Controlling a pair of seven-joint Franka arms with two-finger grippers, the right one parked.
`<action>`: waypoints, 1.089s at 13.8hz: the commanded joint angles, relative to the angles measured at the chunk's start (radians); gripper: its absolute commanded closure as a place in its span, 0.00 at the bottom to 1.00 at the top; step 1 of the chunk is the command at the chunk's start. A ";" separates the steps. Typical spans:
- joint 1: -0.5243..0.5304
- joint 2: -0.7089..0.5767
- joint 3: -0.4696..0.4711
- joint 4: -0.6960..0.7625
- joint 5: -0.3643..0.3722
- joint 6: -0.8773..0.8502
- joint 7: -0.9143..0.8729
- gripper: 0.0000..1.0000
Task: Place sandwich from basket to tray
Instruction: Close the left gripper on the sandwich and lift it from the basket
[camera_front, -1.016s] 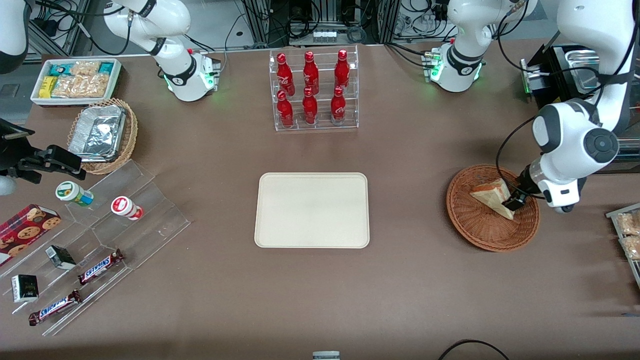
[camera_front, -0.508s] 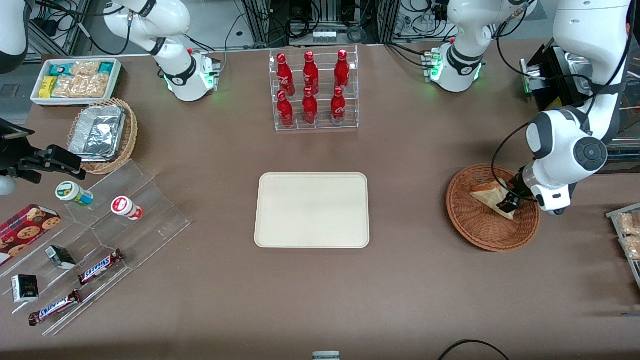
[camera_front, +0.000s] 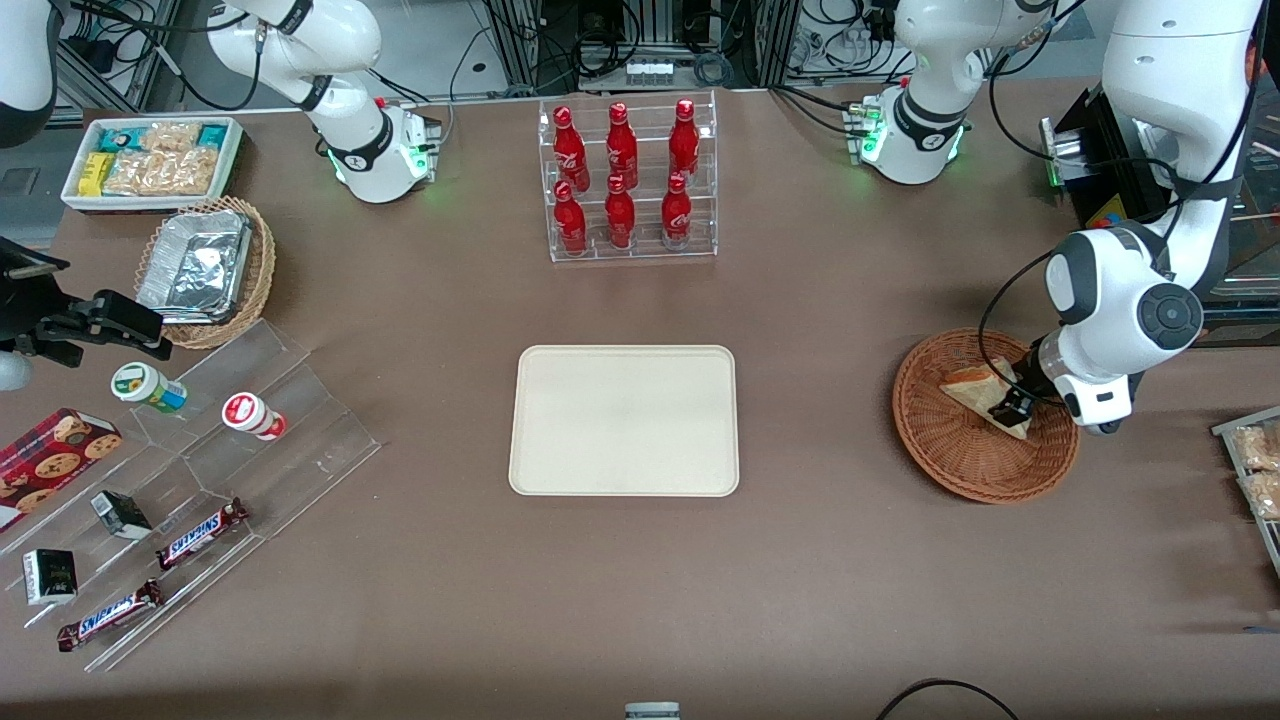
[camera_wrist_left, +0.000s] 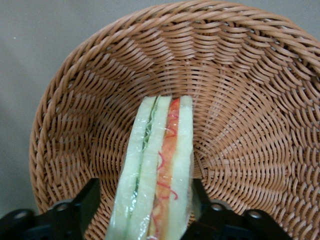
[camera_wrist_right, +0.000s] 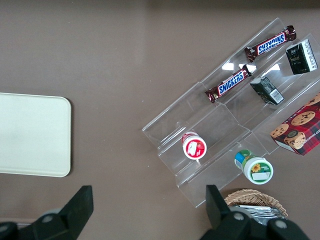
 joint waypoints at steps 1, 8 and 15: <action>-0.014 0.000 -0.003 0.010 0.000 0.002 -0.012 0.37; -0.032 -0.087 -0.020 0.164 0.005 -0.308 0.003 0.74; -0.305 -0.049 -0.029 0.300 0.010 -0.388 0.101 0.74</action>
